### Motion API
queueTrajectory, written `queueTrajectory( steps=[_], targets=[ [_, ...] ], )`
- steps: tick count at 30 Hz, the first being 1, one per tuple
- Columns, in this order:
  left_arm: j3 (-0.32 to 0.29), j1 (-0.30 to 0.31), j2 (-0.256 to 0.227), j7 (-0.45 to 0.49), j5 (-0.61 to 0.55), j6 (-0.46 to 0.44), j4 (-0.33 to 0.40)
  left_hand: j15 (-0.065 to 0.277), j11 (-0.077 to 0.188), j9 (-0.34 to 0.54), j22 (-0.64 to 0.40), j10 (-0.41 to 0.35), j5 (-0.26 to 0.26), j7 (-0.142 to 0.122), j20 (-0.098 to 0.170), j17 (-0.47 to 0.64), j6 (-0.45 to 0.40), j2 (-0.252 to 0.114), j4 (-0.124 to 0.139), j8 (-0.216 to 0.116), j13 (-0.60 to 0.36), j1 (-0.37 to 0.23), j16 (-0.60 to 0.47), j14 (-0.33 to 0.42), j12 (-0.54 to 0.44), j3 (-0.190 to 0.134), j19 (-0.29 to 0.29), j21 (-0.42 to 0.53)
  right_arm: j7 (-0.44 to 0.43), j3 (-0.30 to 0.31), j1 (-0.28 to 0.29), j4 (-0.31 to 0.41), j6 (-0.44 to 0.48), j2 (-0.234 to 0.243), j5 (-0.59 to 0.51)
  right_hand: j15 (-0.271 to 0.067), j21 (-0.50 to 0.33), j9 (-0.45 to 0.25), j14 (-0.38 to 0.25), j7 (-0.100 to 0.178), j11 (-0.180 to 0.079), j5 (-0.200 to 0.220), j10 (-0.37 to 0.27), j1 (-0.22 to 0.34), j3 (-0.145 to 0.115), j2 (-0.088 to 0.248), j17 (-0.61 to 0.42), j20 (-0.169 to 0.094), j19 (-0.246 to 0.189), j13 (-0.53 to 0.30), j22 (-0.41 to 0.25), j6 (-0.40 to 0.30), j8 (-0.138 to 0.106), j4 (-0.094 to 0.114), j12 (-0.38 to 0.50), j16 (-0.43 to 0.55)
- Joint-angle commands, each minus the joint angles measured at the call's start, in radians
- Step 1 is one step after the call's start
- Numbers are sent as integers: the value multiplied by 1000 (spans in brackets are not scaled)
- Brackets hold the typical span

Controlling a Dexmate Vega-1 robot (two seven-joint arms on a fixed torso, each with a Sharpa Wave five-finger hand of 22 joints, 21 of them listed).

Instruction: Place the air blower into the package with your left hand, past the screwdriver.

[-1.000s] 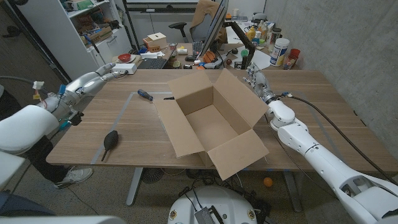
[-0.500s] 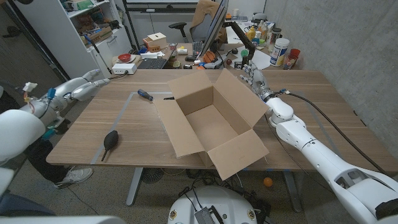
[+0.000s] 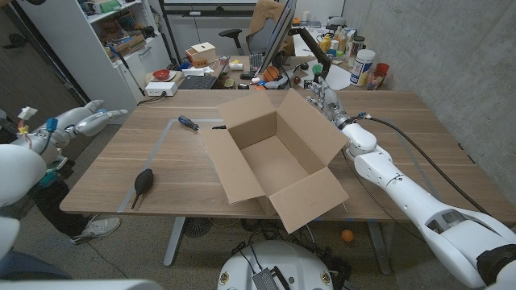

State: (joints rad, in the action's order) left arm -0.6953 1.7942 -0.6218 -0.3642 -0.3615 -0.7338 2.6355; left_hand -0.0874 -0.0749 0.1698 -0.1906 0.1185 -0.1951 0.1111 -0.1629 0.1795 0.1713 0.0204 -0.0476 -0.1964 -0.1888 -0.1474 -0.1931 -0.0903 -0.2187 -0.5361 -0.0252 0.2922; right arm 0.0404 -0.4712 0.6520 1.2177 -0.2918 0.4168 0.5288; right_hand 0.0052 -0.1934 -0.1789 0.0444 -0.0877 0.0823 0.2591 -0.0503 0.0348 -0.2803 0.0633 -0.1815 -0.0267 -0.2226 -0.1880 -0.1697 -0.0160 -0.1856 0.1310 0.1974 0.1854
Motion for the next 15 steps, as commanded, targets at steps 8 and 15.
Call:
queueTrajectory(
  steps=[8, 15],
  targets=[
    [54, -16, -271, -133, -105, -236, -32, -9, -7, 7, -2, 11, 3, 13, 10, 3, 6, 27, -39, -3, -6, -34, 1, -18, -1, -1, -13, -13, 39, -7, -41, -88, -39, -26, -1, 2, -7, -3, -1, -5, 2, 5, -6, 5, 3, -11, -1, 0, -7, -6, -4, -5, -7, -3, 5, 5],
    [94, -18, -341, -159, -146, -242, -49, -4, 1, 8, -2, 10, 2, 9, 10, 3, 0, 30, -56, -5, -7, -53, 1, -16, -1, -3, -9, -15, 56, -6, -51, -116, -57, -32, 2, 2, -7, -3, -1, -4, 2, 6, -7, 5, 4, -12, -1, -1, -8, -6, -4, -6, -7, -4, 5, 4]
  ],
)
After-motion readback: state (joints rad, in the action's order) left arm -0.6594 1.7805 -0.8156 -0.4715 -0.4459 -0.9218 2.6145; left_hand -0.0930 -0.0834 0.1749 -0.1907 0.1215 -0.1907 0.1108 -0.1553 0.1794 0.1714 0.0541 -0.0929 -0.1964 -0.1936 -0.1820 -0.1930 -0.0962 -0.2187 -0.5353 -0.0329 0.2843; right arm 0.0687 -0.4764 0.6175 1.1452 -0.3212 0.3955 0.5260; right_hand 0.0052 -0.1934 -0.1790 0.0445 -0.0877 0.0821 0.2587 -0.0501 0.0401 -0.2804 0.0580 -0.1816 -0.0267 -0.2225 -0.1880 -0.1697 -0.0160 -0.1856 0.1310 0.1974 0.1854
